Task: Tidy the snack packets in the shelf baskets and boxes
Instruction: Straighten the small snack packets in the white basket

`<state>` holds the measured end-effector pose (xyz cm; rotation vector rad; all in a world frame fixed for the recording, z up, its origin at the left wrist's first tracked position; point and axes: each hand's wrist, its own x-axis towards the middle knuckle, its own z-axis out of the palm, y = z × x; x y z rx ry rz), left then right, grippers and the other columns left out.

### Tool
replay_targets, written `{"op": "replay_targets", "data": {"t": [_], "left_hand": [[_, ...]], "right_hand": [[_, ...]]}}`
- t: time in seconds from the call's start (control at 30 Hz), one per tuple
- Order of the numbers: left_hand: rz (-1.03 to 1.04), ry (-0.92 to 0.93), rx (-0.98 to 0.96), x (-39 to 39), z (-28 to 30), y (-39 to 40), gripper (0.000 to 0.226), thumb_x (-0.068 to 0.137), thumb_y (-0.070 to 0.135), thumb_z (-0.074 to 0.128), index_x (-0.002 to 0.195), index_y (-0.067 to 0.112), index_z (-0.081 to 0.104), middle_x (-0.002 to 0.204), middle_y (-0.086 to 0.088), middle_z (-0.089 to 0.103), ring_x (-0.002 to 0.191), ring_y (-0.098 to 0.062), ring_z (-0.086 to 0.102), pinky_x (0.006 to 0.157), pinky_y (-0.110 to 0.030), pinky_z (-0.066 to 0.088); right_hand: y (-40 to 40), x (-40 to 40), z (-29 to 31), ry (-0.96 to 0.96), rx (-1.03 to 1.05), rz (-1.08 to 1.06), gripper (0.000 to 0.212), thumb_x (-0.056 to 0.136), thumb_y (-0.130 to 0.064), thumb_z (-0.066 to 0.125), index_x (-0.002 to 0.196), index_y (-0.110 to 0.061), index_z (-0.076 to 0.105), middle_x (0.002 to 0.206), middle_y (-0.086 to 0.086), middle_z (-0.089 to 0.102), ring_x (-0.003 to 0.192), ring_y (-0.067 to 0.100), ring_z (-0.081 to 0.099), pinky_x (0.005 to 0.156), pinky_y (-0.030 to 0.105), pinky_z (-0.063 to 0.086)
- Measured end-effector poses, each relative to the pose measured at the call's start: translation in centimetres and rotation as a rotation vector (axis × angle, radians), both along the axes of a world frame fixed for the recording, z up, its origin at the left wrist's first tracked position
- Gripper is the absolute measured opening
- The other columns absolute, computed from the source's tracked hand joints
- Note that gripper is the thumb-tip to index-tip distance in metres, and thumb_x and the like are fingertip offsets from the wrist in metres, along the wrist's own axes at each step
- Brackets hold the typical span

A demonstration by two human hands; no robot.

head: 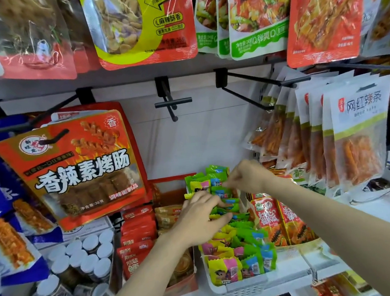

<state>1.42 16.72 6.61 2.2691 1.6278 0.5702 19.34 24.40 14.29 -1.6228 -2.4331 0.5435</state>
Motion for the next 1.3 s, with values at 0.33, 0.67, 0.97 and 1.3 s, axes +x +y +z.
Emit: {"op": "replay_targets", "data": {"t": [0.33,0.67,0.97,1.3], "left_hand": [[0.019,-0.035,-0.055,-0.1,-0.1,-0.2,0.029,0.085,0.068,0.043,0.096,0.042,0.047,0.133,0.014,0.056,0.139,-0.004,0.021,0.102,-0.036,0.019],[0.053,-0.016,-0.064,0.5,1.0,-0.8,0.038,0.090,0.061,0.051,0.119,0.037,0.053,0.142,0.009,0.049,0.144,-0.008,0.019,0.110,-0.038,0.019],[0.147,0.178,-0.140,3.1,3.9,-1.6,0.061,0.095,0.058,0.045,0.146,0.024,0.041,0.153,-0.003,0.039,0.145,-0.021,0.027,0.117,-0.047,0.022],[0.091,-0.794,-0.292,4.5,5.4,-6.7,0.045,0.088,0.024,0.071,0.130,0.021,0.055,0.123,0.014,0.058,0.107,0.001,0.059,0.090,-0.010,0.047]], "right_hand": [[0.3,-2.6,-2.2,-0.201,0.219,-0.054,0.019,0.083,-0.038,0.073,0.100,-0.031,0.075,0.119,0.003,0.051,0.119,0.025,0.046,0.095,0.035,0.039],[-1.9,3.0,3.3,0.483,0.348,-0.069,0.013,0.090,-0.015,0.067,0.082,-0.014,0.057,0.083,-0.002,0.069,0.078,0.021,0.067,0.068,0.025,0.045],[-5.0,8.6,6.2,0.844,0.395,-0.330,0.005,0.094,-0.020,0.063,0.096,-0.020,0.059,0.096,0.002,0.070,0.064,0.020,0.072,0.059,0.041,0.060],[-7.8,8.0,8.5,0.802,0.180,-0.272,0.009,0.091,-0.017,0.067,0.096,-0.010,0.065,0.085,0.000,0.072,0.056,0.013,0.069,0.051,0.024,0.057]]}}
